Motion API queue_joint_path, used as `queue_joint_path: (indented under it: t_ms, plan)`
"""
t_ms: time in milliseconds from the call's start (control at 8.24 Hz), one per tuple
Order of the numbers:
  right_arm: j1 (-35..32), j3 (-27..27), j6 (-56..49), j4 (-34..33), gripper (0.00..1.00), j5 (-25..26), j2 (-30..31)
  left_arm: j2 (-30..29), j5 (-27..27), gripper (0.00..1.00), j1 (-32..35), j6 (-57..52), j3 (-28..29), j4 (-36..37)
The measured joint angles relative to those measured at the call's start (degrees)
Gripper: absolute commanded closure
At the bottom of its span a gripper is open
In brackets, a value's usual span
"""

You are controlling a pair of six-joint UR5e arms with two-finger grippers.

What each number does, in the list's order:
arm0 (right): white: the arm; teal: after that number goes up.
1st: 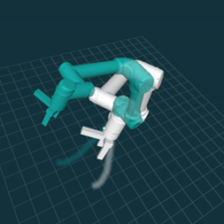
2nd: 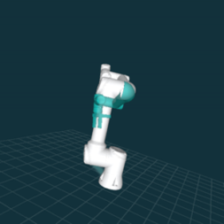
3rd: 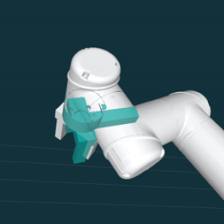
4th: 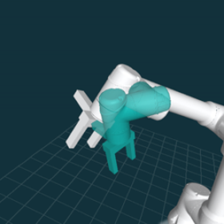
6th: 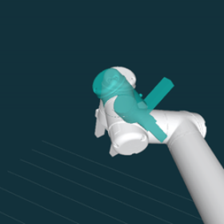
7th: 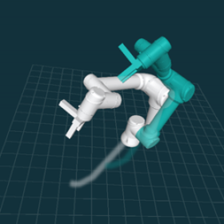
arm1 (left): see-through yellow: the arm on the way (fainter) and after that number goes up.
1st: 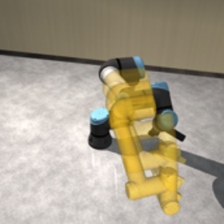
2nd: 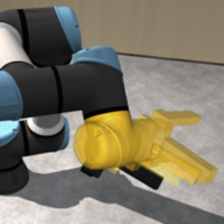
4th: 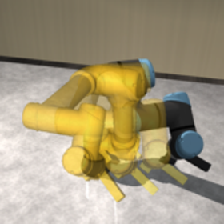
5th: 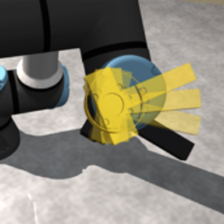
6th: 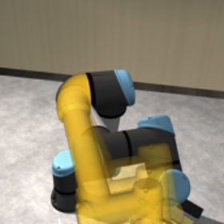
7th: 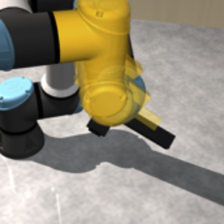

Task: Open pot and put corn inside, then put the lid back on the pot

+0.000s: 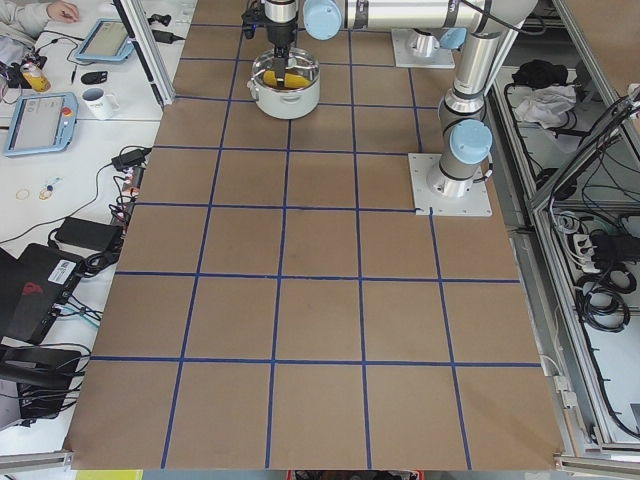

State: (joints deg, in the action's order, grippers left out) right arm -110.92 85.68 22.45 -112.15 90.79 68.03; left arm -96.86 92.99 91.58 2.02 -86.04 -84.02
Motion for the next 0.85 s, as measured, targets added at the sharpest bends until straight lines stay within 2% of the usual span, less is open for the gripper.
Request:
queue_joint_path:
  t_ms: [121, 243, 364, 850]
  plan:
    - [0.0, 0.0, 0.0, 0.0, 0.38, 0.0, 0.0, 0.0, 0.0, 0.00, 0.0, 0.0, 0.0, 0.0]
    - [0.0, 0.1, -0.1, -0.1, 0.06, 0.0, 0.0, 0.0, 0.0, 0.00, 0.0, 0.0, 0.0, 0.0]
    - [0.0, 0.1, -0.3, -0.2, 0.00, 0.1, 0.0, 0.0, 0.0, 0.00, 0.0, 0.0, 0.0, 0.0]
    - [0.1, 0.0, -0.7, -0.2, 0.00, 0.1, 0.2, 0.0, 0.0, 0.00, 0.0, 0.0, 0.0, 0.0]
